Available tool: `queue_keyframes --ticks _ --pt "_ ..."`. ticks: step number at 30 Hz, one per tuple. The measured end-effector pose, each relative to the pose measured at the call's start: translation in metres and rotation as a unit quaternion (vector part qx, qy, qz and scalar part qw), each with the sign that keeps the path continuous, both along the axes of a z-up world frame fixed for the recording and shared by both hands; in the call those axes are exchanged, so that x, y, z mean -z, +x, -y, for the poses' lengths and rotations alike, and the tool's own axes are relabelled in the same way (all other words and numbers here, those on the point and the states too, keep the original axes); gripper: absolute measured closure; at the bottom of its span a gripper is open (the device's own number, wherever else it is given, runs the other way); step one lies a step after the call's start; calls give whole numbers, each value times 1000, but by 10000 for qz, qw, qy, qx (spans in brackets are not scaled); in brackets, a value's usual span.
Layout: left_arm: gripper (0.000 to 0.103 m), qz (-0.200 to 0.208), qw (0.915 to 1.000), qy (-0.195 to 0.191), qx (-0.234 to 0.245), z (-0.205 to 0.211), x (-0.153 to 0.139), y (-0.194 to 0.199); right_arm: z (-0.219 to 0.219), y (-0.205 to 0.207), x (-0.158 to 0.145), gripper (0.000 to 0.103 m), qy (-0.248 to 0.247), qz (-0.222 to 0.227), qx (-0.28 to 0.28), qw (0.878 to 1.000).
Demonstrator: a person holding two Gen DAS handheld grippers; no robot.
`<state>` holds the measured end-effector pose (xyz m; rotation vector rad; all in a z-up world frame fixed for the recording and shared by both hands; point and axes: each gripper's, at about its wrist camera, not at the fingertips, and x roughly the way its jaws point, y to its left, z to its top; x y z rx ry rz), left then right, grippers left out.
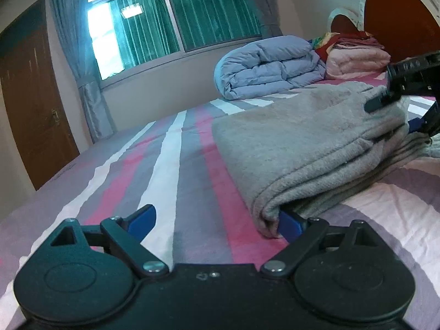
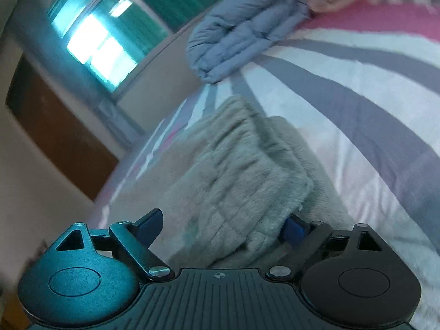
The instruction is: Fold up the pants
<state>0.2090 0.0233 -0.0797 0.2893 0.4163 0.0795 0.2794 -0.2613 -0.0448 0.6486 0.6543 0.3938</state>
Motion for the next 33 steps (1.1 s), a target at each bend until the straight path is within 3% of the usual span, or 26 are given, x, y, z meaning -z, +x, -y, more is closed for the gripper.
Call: queue_keyframes --ticks 2,4,13,14,15,18,20,22,23,24,27,30,31,33 --pt "16 10 10000 35 6 1 0 0 0 -1 0 41 -121 -11 71 9999" --pt "17 28 10000 57 22 2 -1 -1 7 -1 6 49 63 -120 169 9998" --pt "20 53 9999 64 65 2 -2 -3 4 2 5 47 -39 -146 150 9998" --pt "22 69 9999 39 95 1 -2 -4 3 1 4 52 -95 -134 143 9998" --pt "22 59 9999 -42 94 -1 -2 -5 3 -1 2 66 -134 -69 153 9998" --pt "20 -70 9992 -391 20 -13 -1 -3 13 -20 -25 68 467 723 137 9962" --pt "19 -25 9987 -514 25 -16 -2 -4 19 -36 -35 68 511 1153 389 9913" --pt "19 -31 9987 -509 -11 -16 -2 -4 24 -18 -10 68 333 335 642 9968" --pt "19 -34 9986 -519 -11 -16 -3 -3 25 -1 8 68 313 -318 510 9977" --pt "19 -25 9989 -475 -28 -15 -4 -4 24 6 17 67 261 -534 378 9975" --pt "22 212 9997 -27 73 1 -8 -11 18 -2 -2 67 -42 -49 183 9998" --pt "20 328 9982 353 366 17 -5 -12 20 -4 1 66 126 -106 194 9997" --pt "24 257 9988 384 181 17 -3 -8 23 -1 3 66 253 -119 206 9994" --pt "23 272 9995 -119 -119 -1 -8 -5 23 -1 2 66 360 -31 184 9992"
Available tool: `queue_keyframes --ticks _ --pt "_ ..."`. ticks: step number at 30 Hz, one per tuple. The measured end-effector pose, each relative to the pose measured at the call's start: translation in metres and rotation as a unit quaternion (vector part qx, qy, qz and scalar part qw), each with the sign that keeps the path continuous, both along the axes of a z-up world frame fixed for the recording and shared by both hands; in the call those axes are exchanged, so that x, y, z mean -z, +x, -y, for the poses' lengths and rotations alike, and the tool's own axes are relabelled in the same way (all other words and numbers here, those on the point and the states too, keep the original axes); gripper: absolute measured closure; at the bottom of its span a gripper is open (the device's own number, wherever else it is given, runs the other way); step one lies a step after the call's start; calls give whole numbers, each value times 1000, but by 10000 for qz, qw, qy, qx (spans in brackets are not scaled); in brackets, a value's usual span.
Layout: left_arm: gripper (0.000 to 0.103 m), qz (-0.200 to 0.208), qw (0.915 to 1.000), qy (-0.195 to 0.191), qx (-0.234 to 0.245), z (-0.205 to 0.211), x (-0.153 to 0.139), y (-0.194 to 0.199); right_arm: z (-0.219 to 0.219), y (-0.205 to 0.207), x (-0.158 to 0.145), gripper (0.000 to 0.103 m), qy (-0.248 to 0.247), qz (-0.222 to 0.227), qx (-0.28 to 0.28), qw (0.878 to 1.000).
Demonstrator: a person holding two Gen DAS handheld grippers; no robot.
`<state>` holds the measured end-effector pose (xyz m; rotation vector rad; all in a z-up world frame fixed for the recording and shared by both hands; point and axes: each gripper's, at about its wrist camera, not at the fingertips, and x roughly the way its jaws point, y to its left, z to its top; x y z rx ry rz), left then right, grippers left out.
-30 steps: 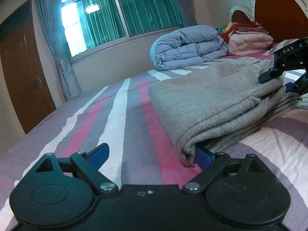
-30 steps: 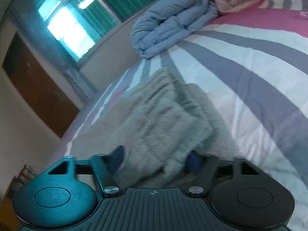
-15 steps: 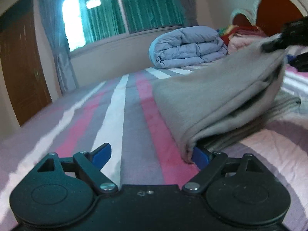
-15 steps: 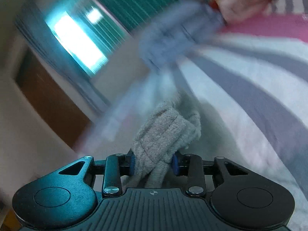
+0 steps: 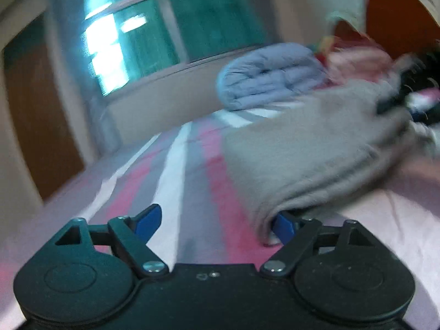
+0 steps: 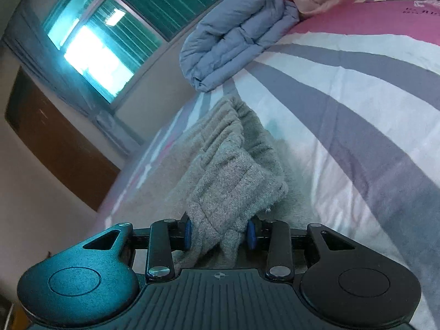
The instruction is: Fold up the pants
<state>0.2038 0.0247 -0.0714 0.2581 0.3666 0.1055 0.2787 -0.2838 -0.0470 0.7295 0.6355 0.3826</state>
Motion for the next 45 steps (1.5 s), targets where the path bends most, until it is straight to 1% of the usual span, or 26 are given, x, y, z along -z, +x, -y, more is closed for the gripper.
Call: queue_keyframes --ticks 1,4,6,7,8,9,12,14,15,17,18,21,22,25,27,29,31,33,34,35,37,38,39,40,42,45 --pt "23 14 9997 -232 -79 -8 -2 0 0 -2 -2 66 25 106 -22 9999" --pt "23 81 9997 -176 -134 -9 -4 -3 -6 -5 -12 66 147 491 -228 9984" --pt "17 -5 9994 -294 -162 -12 -2 -1 -8 -7 -15 66 136 620 -201 9978" --pt "14 -82 9993 -331 -175 -11 -1 1 -10 -2 -12 66 28 471 -140 9988" --pt "14 -118 9993 -323 -163 -9 0 2 -12 6 1 66 -202 -20 -88 9998" --pt "15 -91 9994 -276 -161 -8 -1 1 -12 13 14 67 -184 -399 -100 9990" --pt "15 30 9998 -172 -118 -6 -3 -2 -5 4 1 66 8 19 -6 10000" --pt "14 -52 9999 -113 -88 -5 0 1 1 -5 -7 66 210 354 34 9991" --pt "13 -166 9997 -117 -113 -5 2 4 0 -6 -7 66 127 418 67 9990" --pt "10 -281 9993 -224 -124 -9 3 6 -9 10 8 66 -208 -239 18 9995" --pt "10 -308 9991 -240 -142 -10 3 6 -8 16 19 65 -136 -461 -65 9988" --pt "10 -450 9985 -256 -154 -11 0 4 0 15 12 52 62 -363 -170 9992" --pt "11 -466 9985 -245 -137 -10 -1 1 2 12 9 51 10 -323 -141 9994" --pt "9 -150 9998 -155 -48 -12 -12 -16 13 -6 -9 47 -178 -40 78 9998" --pt "9 212 9998 -30 -60 -10 -21 -29 22 -21 -22 46 -456 168 456 9978" --pt "9 349 9993 -113 -17 -9 -32 -32 29 -37 -35 47 -531 519 679 9949" --pt "9 474 9983 -274 191 -6 -39 -29 19 -42 -45 47 -612 878 564 9927" --pt "9 307 9990 -283 159 -2 -40 -15 0 -47 -52 49 -808 1196 229 9893" --pt "9 211 9992 -341 79 -2 -37 -5 -9 -49 -52 54 -899 1275 91 9877" --pt "9 34 9992 -397 -63 -5 -31 5 -19 -42 -50 64 -964 1285 -63 9870" --pt "10 -588 9965 -438 -412 -13 -13 25 -34 -36 -40 66 -1263 1045 -244 9862" --pt "12 -660 9951 -501 -543 -18 -7 27 -41 -27 -32 67 -1605 755 -247 9838" --pt "12 -763 9930 -621 -654 -25 -3 29 -44 -20 -23 67 -1713 480 -344 9835" --pt "13 -810 9908 -818 -717 -33 -2 28 -45 -21 -21 67 -1726 476 -359 9832" --pt "13 -589 9882 -1178 -783 -45 -7 23 -44 -26 -29 67 -1702 693 -420 9821" --pt "11 -177 9899 -1268 -617 -47 -23 27 -34 -37 -44 67 -1501 1286 -189 9801"
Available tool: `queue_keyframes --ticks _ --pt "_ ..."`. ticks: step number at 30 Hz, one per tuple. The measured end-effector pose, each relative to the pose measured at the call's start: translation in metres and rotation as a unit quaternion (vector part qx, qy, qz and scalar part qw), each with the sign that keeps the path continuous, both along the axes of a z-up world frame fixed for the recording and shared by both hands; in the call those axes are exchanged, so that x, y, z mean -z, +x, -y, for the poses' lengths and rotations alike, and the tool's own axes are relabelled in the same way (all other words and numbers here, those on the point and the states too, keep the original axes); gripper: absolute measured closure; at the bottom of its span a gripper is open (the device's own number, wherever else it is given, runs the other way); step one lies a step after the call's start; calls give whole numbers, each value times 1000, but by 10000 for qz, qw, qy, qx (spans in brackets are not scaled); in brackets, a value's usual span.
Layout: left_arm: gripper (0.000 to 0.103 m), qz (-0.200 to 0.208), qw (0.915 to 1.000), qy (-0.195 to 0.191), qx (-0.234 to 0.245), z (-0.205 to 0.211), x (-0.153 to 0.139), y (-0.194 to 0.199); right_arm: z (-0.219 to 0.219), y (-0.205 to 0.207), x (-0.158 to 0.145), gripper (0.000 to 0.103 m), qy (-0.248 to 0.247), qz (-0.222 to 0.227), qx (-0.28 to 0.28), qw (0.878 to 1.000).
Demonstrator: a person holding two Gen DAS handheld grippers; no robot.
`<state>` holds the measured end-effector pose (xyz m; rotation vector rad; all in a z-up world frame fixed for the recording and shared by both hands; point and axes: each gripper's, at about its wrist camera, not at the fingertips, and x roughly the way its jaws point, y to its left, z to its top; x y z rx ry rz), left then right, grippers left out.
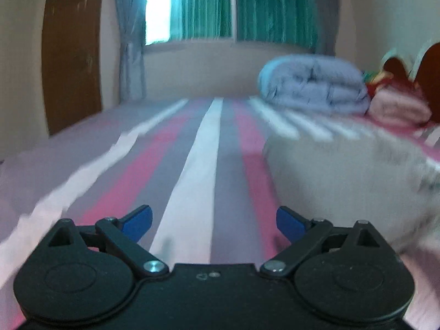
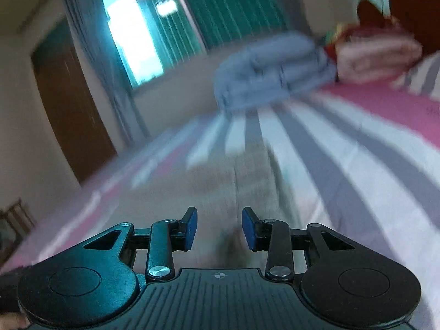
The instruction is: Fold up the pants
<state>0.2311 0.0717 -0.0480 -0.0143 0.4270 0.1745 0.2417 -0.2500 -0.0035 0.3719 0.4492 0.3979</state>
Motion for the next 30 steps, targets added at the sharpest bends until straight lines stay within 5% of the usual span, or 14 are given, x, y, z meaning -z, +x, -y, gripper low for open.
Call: queue_keyframes --ticks 4,7,9,11,15,30 --pt "8 -140 9979 -76 623 9 -9 38 -8 28 -6 67 -162 132 0 9998" --pt "7 -907 9920 43 873 17 8 69 -29 65 17 67 -948 -533 -53 9941" --pt "8 -782 9930 37 886 15 3 69 -31 65 20 66 -1125 -484 -94 9924" --pt "8 -668 9939 62 875 14 -1 66 -20 53 9 66 -806 -231 -116 9964" --pt "8 -677 9933 -21 933 14 -1 66 3 41 0 33 -426 24 1 9991" --pt "6 -944 9893 -290 1071 8 5 81 44 59 18 33 79 -984 -357 9945"
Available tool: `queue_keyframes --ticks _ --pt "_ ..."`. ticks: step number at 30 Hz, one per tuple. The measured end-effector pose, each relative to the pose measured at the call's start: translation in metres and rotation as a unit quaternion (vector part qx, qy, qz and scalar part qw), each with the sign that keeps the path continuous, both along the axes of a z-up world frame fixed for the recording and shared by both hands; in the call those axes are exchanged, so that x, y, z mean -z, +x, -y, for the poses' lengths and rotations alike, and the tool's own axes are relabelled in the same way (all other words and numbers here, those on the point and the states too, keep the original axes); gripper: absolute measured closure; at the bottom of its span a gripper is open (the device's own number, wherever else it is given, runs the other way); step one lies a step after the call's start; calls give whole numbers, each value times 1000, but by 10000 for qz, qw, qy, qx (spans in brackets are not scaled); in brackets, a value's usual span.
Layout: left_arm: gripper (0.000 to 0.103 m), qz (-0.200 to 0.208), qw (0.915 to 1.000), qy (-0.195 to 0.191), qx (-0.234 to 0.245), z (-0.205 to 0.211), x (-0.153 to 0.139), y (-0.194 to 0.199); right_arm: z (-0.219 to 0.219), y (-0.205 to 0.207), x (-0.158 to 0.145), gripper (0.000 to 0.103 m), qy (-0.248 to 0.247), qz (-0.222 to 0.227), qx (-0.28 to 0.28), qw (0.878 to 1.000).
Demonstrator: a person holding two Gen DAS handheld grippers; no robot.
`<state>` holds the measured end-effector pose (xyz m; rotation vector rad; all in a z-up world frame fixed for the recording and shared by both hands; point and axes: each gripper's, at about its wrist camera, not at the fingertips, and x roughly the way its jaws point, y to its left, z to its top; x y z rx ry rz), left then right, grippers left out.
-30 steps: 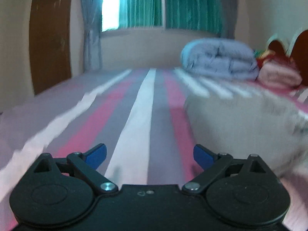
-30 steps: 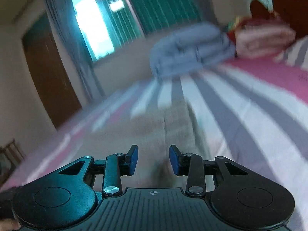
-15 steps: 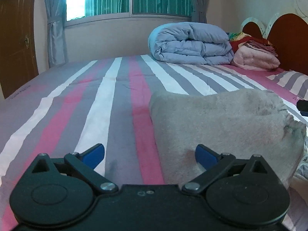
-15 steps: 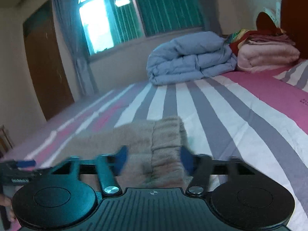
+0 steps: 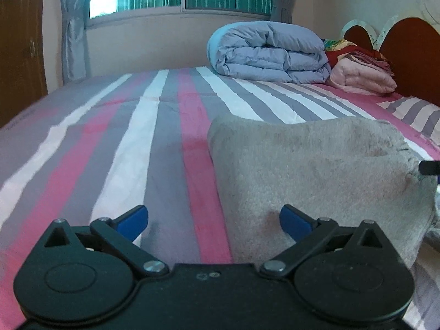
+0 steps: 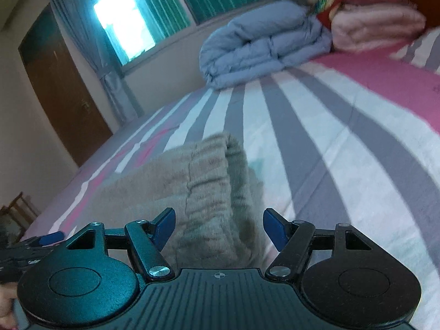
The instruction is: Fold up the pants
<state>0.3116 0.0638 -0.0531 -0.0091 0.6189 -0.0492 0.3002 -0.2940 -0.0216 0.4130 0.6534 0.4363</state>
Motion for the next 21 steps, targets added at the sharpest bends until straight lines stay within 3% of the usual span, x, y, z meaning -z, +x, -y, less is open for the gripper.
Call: queue_keyframes --ticks 3,5,7,9,12,15,18,19,21 --pt "8 -440 9944 -874 402 -15 4 8 10 6 9 33 400 -337 14 9986" --pt "9 -842 9796 -1674 730 -27 13 16 26 10 18 33 1117 -628 69 9917" --pt "10 -946 9710 -1989 934 -35 18 21 39 17 30 33 1676 -1015 51 9806" --pt "10 -1042 9619 -2319 1004 -47 22 28 48 22 37 33 1915 -1294 66 9729" --pt "11 -1204 9409 -2969 1098 -65 29 38 62 28 47 33 2450 -1559 -66 9569" --pt "12 -1368 9236 -3375 1196 -78 38 52 71 39 51 33 2616 -1828 -238 9474" --pt "29 -1430 9163 -3565 1136 -82 47 67 70 49 52 33 2534 -1897 -509 9472" --pt "44 -1435 9109 -3709 1100 -85 51 73 67 51 53 33 2538 -1885 -575 9470" --pt "53 -1494 8978 -4003 1065 -90 59 83 62 56 55 33 2425 -1779 -620 9517"
